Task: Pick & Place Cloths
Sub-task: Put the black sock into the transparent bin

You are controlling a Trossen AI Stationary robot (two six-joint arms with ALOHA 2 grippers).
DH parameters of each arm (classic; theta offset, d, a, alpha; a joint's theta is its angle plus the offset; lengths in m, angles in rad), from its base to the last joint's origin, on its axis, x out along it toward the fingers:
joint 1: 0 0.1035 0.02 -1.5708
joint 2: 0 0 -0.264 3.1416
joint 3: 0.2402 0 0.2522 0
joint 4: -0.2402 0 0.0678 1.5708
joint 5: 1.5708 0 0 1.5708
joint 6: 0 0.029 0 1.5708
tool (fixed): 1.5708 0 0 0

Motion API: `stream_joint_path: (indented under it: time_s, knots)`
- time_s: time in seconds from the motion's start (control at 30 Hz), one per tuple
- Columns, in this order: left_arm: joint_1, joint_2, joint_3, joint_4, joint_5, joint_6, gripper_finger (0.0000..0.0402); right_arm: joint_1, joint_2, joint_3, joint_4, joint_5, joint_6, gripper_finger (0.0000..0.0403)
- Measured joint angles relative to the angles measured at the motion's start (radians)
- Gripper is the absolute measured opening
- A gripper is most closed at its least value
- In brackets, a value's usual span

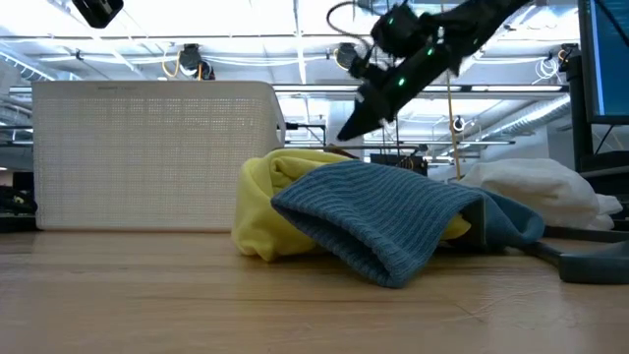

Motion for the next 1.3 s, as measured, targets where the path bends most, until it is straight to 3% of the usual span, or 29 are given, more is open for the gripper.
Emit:
stream_joint_path:
  time_s: [0.2,0.57,0.87,1.3]
  knots:
    - [0.0,0.0,0.0,0.0,0.0,0.007,0.025,0.057,-0.155,0.0,-0.146,0.0,0.089,0.0205]
    - [0.0,0.0,0.0,0.0,-0.001,0.001,0.025,0.267,-0.39,0.0,-0.572,-0.029,0.094,0.021]
    - [0.0,0.0,0.0,0.0,-0.003,0.024,0.025,0.416,-0.411,0.0,-0.813,-0.024,0.189,0.021]
    - [0.0,0.0,0.0,0.0,-0.003,0.024,0.025,0.436,-0.381,-0.001,-0.848,0.012,0.293,0.021]
